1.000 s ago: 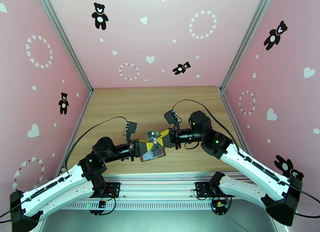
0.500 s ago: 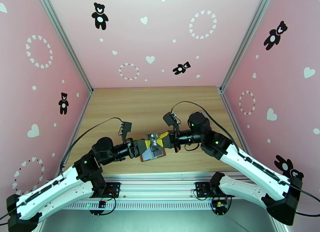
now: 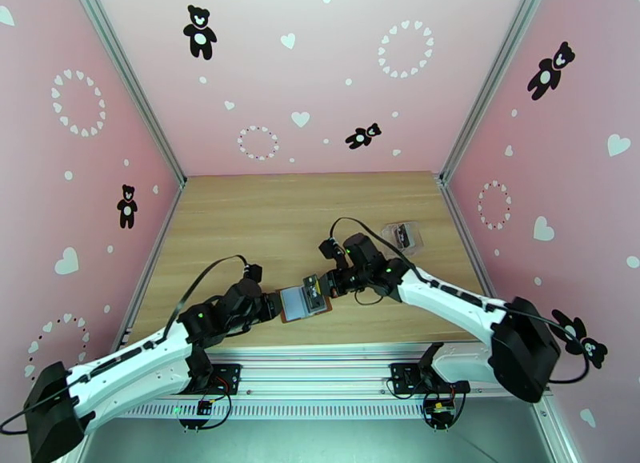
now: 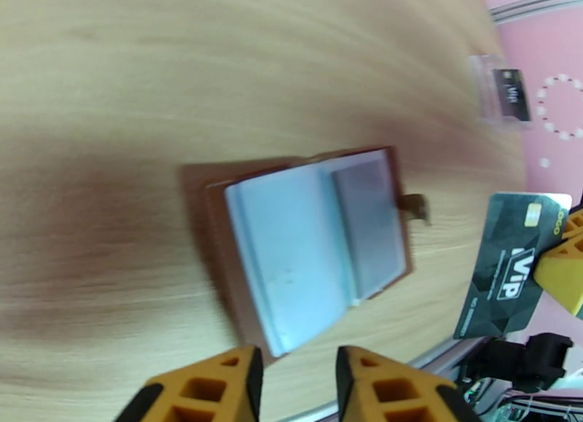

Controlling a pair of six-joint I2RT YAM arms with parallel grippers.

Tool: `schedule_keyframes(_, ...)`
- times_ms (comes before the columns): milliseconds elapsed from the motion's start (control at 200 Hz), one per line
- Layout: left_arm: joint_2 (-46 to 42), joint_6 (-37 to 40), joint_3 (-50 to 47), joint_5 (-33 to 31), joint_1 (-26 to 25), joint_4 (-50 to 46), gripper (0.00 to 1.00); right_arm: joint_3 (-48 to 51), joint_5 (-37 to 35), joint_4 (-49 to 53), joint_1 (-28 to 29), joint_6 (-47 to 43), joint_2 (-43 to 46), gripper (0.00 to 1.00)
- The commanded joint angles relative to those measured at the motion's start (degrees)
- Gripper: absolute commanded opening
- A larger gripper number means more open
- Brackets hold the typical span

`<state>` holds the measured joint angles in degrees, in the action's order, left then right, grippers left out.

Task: Put the credit cards into the card holder

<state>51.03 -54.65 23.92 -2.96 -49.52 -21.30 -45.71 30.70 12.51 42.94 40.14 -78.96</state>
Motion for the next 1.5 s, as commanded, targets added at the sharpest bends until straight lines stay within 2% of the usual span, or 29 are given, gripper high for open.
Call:
schedule_keyframes(0,3.9,0.3,-0.5,-0.8,0.6,4.5,0.29,0.9,-0.9,-5.2,0.0,2.8,-3.6,0.00)
schedule_keyframes(220,9.8,0.9,-0.5,-0.4,1.2,7.3,0.28,1.2,-0.2,-8.4,0.0,4.0,-9.2,0.00)
schedule_keyframes(465,12.7,2.8,-0.7,1.5,5.0,8.8,0.25,0.6,-1.0,-10.0,-0.1,5.3,-12.5,0.00)
schedule_keyframes(721,17.3,4.7,1.0,1.8,5.0,8.9,0.23,0.0,-1.5,-10.1,0.0,6.4,-14.1,0.00)
schedule_keyframes(1081,24.5,5.8,3.4,1.7,5.3,10.3,0.15,-1.0,-0.9,-10.5,0.1,6.9,-16.3,0.00)
schedule_keyframes(1491,25.5,6.7,3.0,1.1,5.3,9.2,0.10,-0.5,-1.1,-12.3,-0.1,9.4,-17.2,0.00)
